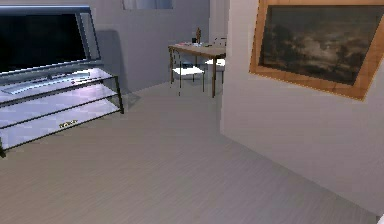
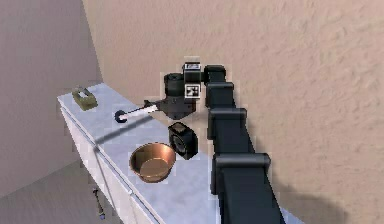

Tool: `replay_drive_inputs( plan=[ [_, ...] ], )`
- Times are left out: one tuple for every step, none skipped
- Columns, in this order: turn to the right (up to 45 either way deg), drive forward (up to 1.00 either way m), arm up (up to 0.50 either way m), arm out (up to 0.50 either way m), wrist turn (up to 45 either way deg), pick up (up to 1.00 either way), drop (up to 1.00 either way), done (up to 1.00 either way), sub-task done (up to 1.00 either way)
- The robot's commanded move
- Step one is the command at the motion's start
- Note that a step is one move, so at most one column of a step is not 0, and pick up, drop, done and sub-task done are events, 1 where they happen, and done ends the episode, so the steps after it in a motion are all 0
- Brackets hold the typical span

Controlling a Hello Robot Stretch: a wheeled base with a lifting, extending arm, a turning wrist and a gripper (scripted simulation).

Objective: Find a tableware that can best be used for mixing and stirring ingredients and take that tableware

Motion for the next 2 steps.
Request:
replay_drive_inputs(
  plan=[
    [0.0,0.0,0.0,0.0,15.0,0.0,0.0,0.0,0.0],
    [0.0,0.0,-0.3,0.0,0.0,0.0,0.0,0.0,0.0]
  ],
)
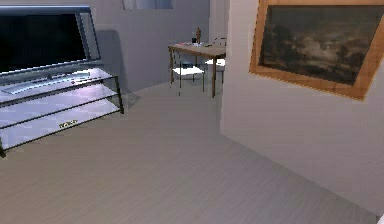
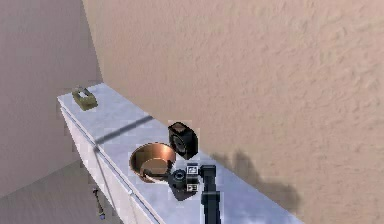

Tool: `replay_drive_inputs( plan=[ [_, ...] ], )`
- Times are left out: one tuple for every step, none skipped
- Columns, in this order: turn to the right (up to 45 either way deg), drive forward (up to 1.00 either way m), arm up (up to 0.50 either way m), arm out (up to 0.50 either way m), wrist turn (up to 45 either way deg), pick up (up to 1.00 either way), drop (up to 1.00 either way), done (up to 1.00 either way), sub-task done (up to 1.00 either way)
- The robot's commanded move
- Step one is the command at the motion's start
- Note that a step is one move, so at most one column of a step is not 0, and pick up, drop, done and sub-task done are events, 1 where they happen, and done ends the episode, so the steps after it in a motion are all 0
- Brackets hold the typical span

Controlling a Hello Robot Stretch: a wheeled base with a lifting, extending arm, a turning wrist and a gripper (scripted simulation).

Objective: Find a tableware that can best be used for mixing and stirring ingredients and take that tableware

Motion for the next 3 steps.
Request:
replay_drive_inputs(
  plan=[
    [0.0,0.0,0.0,0.0,0.0,1.0,0.0,0.0,0.0],
    [0.0,0.0,0.1,0.0,0.0,0.0,0.0,0.0,0.0],
    [0.0,0.0,0.0,0.0,0.0,0.0,0.0,1.0,0.0]
  ],
)
